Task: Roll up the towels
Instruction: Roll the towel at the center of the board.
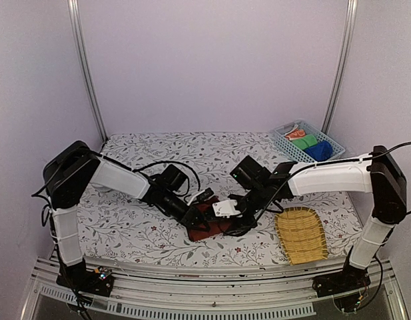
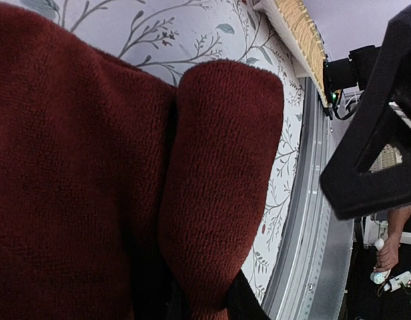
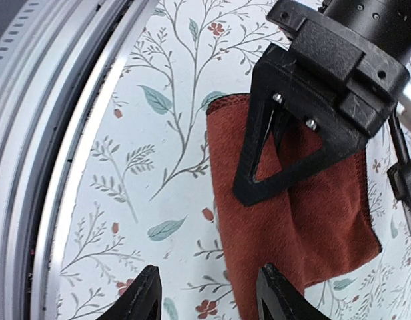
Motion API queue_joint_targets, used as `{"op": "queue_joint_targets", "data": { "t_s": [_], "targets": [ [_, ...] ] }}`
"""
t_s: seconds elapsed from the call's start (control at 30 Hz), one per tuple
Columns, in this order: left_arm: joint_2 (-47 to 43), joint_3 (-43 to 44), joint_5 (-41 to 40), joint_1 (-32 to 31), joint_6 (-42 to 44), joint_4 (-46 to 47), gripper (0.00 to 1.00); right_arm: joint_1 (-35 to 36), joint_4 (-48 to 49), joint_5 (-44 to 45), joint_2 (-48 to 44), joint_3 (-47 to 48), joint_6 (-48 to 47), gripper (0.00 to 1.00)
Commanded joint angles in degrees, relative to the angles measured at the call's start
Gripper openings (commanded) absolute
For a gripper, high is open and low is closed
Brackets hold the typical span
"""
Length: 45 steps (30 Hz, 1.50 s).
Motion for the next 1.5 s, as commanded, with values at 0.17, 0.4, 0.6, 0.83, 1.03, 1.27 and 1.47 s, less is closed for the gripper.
{"op": "queue_joint_targets", "data": {
  "t_s": [0.17,0.4,0.6,0.83,1.03,1.27,1.47],
  "targets": [
    [5.33,-0.20,-1.92,0.20,-0.47,-7.41,0.11,4.89,13.34,14.46,7.46,-0.85,-4.08,0.52],
    [3.70,0.34,-4.30,0.43,1.53,-9.33,0.28,5.35,12.95,15.49,12.44,-2.20,-7.02,0.28],
    [-8.02,-3.52,-13.14,0.38,1.23,-6.05,0.45,5.39,-0.14,5.80,12.27,0.10,-7.70,0.13],
    [-27.12,-17.99,-25.39,-0.91,-5.44,10.89,0.50,4.51,-19.14,-6.32,18.42,9.65,-7.01,0.11],
    [-41.02,-25.73,-43.41,-12.16,0.24,12.69,0.53,0.00,-35.28,-14.08,32.62,26.18,-5.50,0.11],
    [-44.86,-28.73,-61.02,-26.99,2.03,8.75,0.51,-2.79,-48.96,-17.22,49.32,46.81,-4.54,0.13],
    [-37.05,-26.09,-62.12,-31.14,8.40,6.17,0.51,-2.85,-48.87,-15.42,51.69,48.31,-1.65,0.14]
  ]
}}
